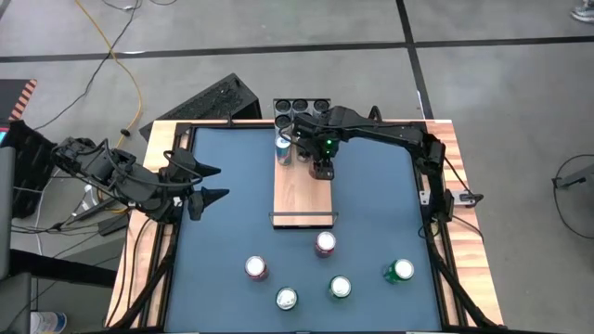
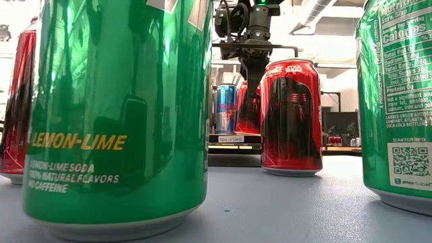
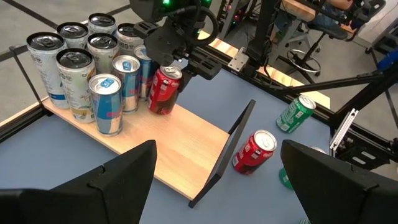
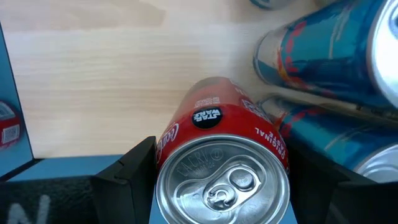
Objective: Place canned beverage on shelf
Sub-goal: Put the bottom right red soda can on the shelf
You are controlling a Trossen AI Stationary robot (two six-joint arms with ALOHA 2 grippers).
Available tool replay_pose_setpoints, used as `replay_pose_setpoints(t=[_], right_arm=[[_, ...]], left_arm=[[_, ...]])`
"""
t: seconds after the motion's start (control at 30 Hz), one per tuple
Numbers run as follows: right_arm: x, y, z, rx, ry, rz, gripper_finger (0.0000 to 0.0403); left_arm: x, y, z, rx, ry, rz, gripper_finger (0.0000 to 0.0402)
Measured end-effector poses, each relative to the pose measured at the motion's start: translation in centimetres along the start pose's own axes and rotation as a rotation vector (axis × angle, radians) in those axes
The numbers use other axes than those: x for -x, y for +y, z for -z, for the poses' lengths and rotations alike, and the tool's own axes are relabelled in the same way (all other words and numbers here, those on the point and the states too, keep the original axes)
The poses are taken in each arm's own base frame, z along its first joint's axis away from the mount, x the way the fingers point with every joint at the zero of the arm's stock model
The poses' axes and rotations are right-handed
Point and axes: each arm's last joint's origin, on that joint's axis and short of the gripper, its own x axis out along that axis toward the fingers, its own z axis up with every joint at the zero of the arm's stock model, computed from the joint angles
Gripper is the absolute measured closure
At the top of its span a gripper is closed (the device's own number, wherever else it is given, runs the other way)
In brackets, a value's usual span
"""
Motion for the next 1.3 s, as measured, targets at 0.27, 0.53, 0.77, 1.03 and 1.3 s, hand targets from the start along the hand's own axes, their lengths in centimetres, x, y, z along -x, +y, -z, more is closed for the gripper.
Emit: replay_pose_setpoints(t=[0.27,0.53,0.77,1.03,1.3], right_arm=[[-0.01,-0.41,0.16,-0.003,0.010,0.020,0.0137],[-0.03,-0.78,0.39,-0.004,0.023,0.022,0.0137],[-0.03,-0.88,0.48,-0.008,0.028,0.018,0.0137],[-0.04,-0.19,0.35,0.006,0.028,-0.013,0.0137],[-0.05,-0.08,0.27,0.002,0.024,-0.010,0.0098]], left_arm=[[0.01,0.01,0.00,0.001,0.000,0.000,0.0072],[0.01,0.01,0.00,0.010,0.000,0.000,0.0072],[-0.01,-0.01,0.00,0.004,0.000,0.000,0.0072],[-0.02,-0.01,0.01,-0.011,0.000,-0.001,0.0072],[-0.02,-0.01,0.01,-0.011,-0.001,-0.002,0.0072]])
